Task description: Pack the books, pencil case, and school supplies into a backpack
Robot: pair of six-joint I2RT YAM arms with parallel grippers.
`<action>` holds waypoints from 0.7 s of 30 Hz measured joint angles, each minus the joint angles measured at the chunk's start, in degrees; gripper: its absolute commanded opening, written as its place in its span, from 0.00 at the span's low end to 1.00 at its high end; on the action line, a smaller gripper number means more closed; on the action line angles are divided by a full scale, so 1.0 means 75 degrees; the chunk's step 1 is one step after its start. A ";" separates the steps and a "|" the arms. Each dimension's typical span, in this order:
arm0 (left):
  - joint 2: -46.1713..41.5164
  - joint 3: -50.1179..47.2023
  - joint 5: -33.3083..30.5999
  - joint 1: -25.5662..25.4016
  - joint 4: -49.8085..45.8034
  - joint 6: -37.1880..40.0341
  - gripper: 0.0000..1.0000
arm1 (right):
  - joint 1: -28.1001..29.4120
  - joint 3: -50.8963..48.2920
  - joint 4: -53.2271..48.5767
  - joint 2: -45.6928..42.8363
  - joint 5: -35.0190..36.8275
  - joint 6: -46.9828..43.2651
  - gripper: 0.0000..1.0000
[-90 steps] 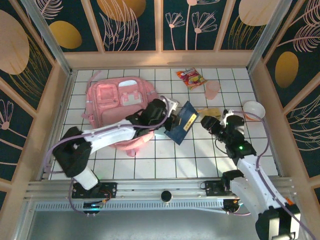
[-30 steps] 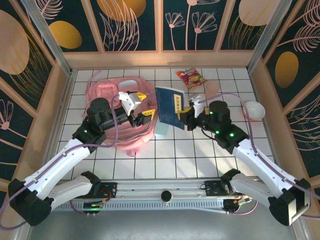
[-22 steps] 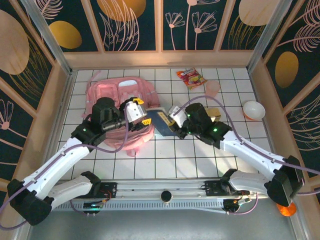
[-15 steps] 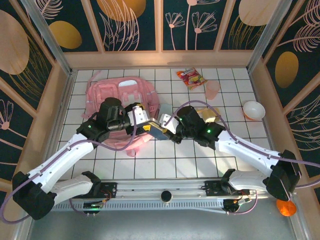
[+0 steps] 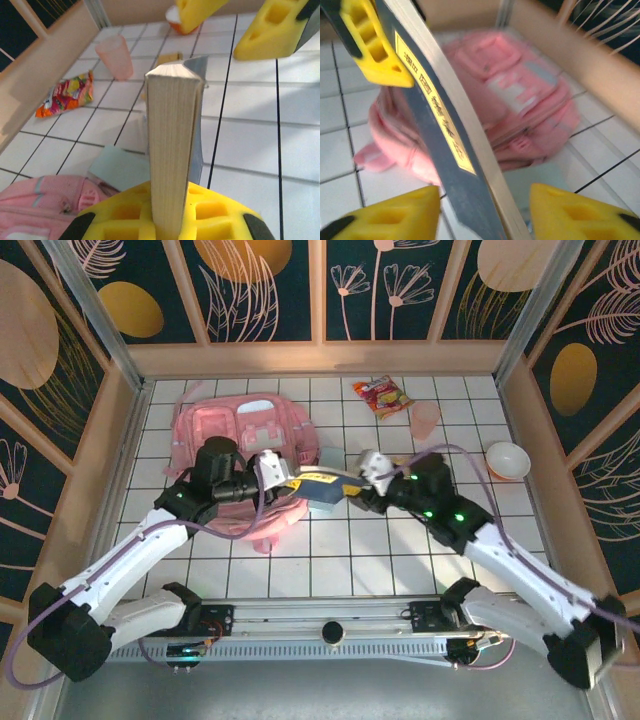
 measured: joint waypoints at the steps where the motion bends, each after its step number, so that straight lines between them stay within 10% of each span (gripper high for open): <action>1: -0.0012 -0.0108 0.0195 0.0090 0.0341 -0.0268 0.00 | -0.0259 -0.0265 0.0265 -0.0379 -0.0216 0.0221 0.64; 21: 0.0003 -0.0487 0.2326 0.0245 0.3249 -0.2658 0.00 | -0.2209 -0.2398 0.3920 -0.1437 -0.3069 0.4138 0.73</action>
